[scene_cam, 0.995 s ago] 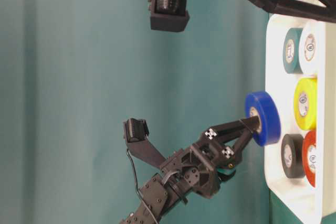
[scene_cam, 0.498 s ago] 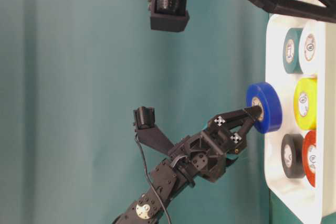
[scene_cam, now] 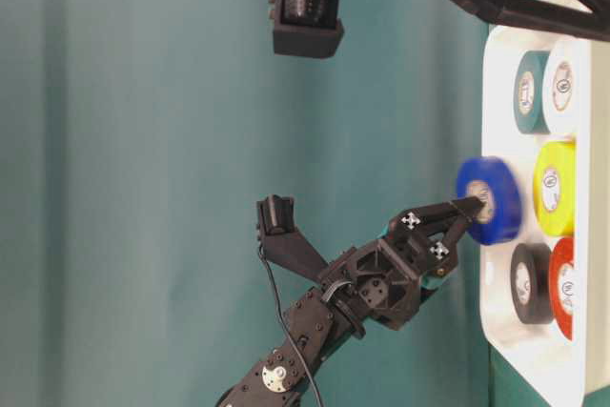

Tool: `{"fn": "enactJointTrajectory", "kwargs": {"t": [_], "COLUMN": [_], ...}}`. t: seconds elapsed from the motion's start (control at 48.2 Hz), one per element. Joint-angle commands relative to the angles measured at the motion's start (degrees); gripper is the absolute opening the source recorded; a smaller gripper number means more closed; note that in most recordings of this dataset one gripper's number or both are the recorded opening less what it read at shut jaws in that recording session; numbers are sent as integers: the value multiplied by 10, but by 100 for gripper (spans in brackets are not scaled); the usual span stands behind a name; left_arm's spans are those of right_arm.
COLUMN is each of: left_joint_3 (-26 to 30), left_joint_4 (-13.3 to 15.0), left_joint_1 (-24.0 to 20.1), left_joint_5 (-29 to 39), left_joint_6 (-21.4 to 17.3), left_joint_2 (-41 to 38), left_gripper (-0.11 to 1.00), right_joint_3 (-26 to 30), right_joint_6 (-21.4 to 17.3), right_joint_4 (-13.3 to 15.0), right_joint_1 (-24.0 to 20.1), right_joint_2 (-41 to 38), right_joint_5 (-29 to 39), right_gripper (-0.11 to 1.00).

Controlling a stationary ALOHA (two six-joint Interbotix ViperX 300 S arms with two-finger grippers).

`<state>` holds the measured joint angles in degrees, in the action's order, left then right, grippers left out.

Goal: Put the tape alternately from left to right into the white case.
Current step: 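Set the blue roll in the tray's top row and open the left gripper, then withdraw the left gripper down and left from the tray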

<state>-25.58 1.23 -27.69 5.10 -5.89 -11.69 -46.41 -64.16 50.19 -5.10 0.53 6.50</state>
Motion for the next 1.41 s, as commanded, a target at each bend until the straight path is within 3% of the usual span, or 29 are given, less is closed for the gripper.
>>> {"fn": "enactJointTrajectory", "kwargs": {"t": [0.0, 0.145, 0.187, 0.746, 1.389], "left_joint_3": [8, 4, 3, -29, -149], "left_joint_4": [0, 0, 0, 0, 0], "left_joint_1": [-2, -2, -2, 12, 113], "left_joint_5": [-5, -5, -5, -4, -4], "left_joint_6": [1, 1, 1, 0, 1], "left_joint_2": [11, 14, 14, 46, 149], "left_gripper": [13, 52, 57, 55, 55], "right_joint_3": [5, 5, 5, 8, 10], "right_joint_6": [0, 0, 0, 0, 0], "right_joint_4": [0, 0, 0, 0, 0], "right_joint_1": [-2, -1, -1, -1, -1], "right_joint_2": [6, 6, 6, 6, 6], "right_joint_5": [-2, -3, -2, -2, -4], "right_gripper": [71, 71, 71, 71, 71]}}
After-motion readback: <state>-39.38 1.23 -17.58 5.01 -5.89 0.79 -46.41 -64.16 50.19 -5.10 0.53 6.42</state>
